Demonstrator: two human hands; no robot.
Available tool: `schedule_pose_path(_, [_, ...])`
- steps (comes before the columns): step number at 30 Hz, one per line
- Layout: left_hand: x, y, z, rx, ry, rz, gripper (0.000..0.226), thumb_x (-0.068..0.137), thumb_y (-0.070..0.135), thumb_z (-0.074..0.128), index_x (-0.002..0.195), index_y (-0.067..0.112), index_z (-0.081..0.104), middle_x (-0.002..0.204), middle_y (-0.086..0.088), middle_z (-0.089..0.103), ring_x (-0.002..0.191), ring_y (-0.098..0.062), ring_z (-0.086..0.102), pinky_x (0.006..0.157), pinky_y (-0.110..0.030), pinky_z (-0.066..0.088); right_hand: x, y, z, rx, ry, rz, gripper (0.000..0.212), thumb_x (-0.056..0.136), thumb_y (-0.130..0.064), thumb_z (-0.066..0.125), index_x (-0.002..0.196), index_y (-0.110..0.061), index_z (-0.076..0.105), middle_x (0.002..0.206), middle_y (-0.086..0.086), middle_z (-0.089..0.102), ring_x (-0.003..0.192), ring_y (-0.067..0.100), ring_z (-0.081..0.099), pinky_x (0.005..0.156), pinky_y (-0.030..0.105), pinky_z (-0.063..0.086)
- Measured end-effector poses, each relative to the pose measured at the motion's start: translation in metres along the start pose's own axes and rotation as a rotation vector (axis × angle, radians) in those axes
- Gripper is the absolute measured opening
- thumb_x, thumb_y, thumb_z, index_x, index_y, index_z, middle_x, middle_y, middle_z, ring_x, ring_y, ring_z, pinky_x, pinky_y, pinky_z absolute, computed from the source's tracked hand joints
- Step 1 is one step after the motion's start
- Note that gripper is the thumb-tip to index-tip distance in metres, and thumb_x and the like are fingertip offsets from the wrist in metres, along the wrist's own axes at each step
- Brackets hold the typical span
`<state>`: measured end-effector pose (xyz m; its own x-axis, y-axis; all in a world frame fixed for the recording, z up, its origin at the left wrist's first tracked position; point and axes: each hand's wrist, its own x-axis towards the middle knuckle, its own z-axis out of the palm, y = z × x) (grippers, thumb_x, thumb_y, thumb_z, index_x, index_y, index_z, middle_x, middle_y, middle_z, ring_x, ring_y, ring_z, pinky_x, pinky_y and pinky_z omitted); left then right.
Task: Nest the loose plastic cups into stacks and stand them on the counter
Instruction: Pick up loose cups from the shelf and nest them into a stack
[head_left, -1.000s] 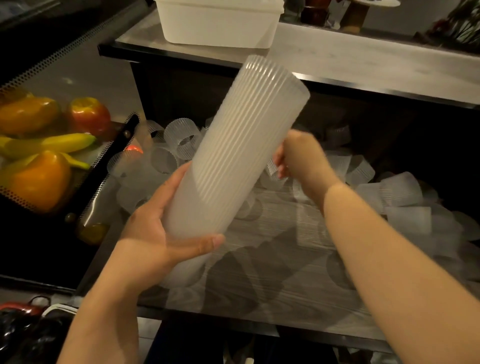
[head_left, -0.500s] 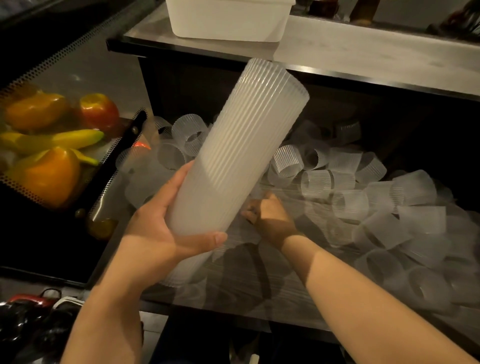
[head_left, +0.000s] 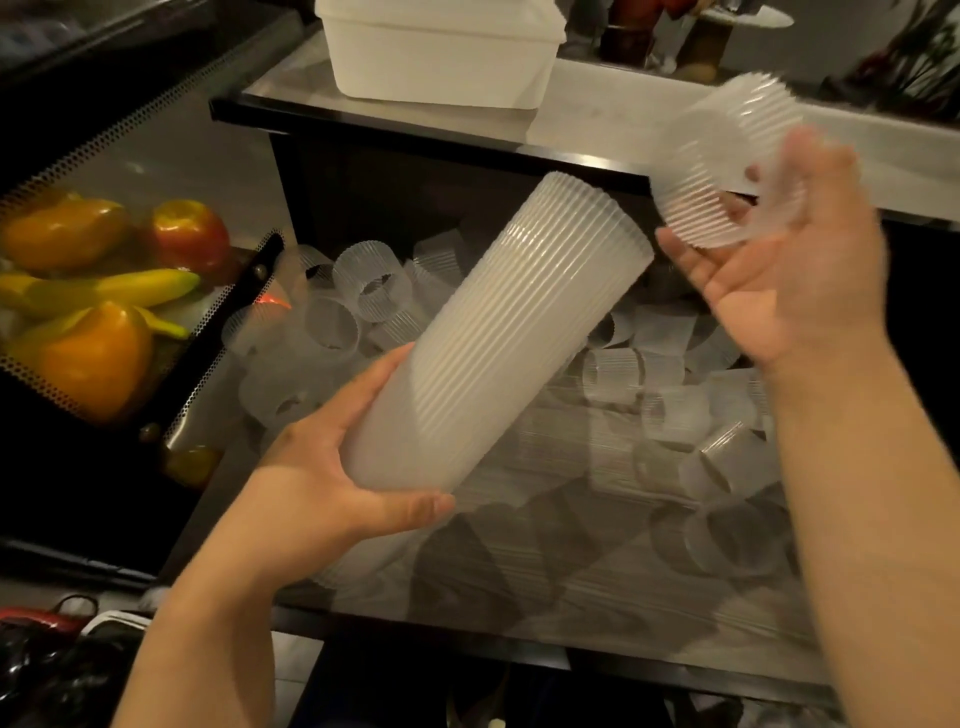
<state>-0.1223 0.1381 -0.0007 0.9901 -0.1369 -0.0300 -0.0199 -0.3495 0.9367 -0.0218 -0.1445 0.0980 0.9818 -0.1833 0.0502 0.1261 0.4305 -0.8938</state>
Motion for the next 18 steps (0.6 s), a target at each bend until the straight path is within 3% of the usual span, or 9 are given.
schedule_pose_path(4, [-0.003, 0.006, 0.002, 0.027, -0.032, 0.011, 0.101, 0.038, 0.062, 0.086, 0.125, 0.079, 0.037, 0.125, 0.039, 0.051, 0.112, 0.005, 0.054, 0.094, -0.035, 0.05, -0.007, -0.014, 0.011, 0.009, -0.262, 0.03, 0.052, 0.093, -0.023, 0.055, 0.141, -0.005, 0.045, 0.138, 0.02, 0.054, 0.117, 0.032, 0.062, 0.097, 0.05, 0.051])
schedule_pose_path(7, [-0.005, 0.009, 0.002, 0.041, -0.047, 0.022, 0.1, 0.038, 0.061, 0.085, 0.123, 0.081, 0.037, 0.123, 0.04, 0.05, 0.107, 0.011, 0.053, 0.09, -0.031, 0.05, -0.011, -0.014, 0.017, -0.072, -0.282, 0.064, 0.062, 0.089, -0.018, 0.06, 0.143, 0.004, 0.039, 0.124, 0.016, 0.055, 0.108, 0.027, 0.062, 0.102, 0.05, 0.047])
schedule_pose_path(12, [-0.009, 0.01, 0.0, 0.057, -0.072, 0.033, 0.101, 0.039, 0.064, 0.084, 0.125, 0.08, 0.035, 0.123, 0.041, 0.049, 0.107, 0.012, 0.053, 0.086, -0.027, 0.05, -0.011, -0.012, 0.013, -0.123, -0.259, 0.098, 0.035, 0.089, -0.016, 0.062, 0.119, 0.0, 0.056, 0.111, 0.013, 0.059, 0.104, 0.025, 0.061, 0.097, 0.046, 0.052])
schedule_pose_path(15, [-0.009, 0.009, 0.0, 0.05, -0.078, 0.034, 0.101, 0.038, 0.064, 0.085, 0.126, 0.08, 0.036, 0.122, 0.04, 0.05, 0.109, 0.01, 0.053, 0.085, -0.026, 0.049, -0.011, -0.011, 0.014, -0.169, -0.212, 0.095, 0.031, 0.089, -0.015, 0.063, 0.116, 0.0, 0.059, 0.114, 0.015, 0.06, 0.108, 0.029, 0.062, 0.091, 0.043, 0.055])
schedule_pose_path(18, [-0.009, 0.007, 0.0, 0.059, -0.082, 0.029, 0.103, 0.039, 0.063, 0.085, 0.128, 0.079, 0.034, 0.124, 0.038, 0.05, 0.109, 0.01, 0.054, 0.088, -0.026, 0.05, -0.012, -0.013, 0.015, -0.242, -0.208, 0.079, 0.02, 0.09, -0.015, 0.062, 0.107, -0.005, 0.063, 0.102, 0.009, 0.067, 0.103, 0.027, 0.065, 0.085, 0.039, 0.057])
